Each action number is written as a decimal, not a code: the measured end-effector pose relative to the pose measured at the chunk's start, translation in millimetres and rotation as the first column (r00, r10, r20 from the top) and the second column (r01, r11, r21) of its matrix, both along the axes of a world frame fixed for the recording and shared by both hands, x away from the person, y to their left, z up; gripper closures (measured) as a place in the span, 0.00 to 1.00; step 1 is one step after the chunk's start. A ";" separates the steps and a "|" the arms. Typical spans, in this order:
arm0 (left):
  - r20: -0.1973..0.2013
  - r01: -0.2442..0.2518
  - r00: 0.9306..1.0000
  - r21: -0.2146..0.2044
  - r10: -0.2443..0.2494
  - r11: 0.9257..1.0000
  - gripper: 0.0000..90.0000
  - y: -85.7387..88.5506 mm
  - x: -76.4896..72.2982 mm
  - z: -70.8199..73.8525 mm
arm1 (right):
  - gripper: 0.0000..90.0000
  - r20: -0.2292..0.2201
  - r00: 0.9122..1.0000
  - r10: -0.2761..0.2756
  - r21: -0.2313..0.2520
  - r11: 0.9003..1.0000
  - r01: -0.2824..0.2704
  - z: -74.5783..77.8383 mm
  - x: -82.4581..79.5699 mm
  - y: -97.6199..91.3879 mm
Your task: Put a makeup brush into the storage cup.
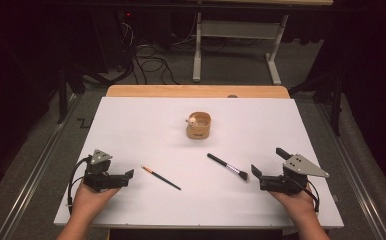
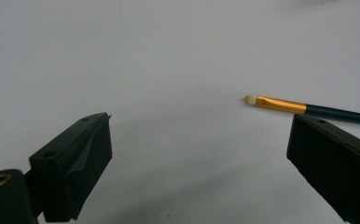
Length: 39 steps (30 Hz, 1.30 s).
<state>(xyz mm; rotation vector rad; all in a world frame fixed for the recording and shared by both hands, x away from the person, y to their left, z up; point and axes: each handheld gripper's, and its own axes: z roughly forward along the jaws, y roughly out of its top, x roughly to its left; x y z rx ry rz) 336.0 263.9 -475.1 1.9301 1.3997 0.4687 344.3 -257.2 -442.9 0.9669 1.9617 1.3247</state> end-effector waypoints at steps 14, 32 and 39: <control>-0.108 0.001 0.994 0.055 0.005 0.998 0.09 -12.1 6.0 11.0 | 0.00 0.015 0.999 0.051 0.000 0.999 -0.051 0.8 -5.8 1.5; -0.262 0.020 0.965 0.035 -0.010 0.999 0.09 -13.4 15.0 27.7 | 0.00 -0.001 0.998 0.062 0.008 0.998 -0.062 -1.7 -7.7 3.3; -0.342 0.054 0.939 0.055 -0.032 0.997 0.12 -21.8 19.8 29.4 | 0.00 -0.005 0.998 0.064 0.009 0.998 -0.064 -2.2 -7.6 3.4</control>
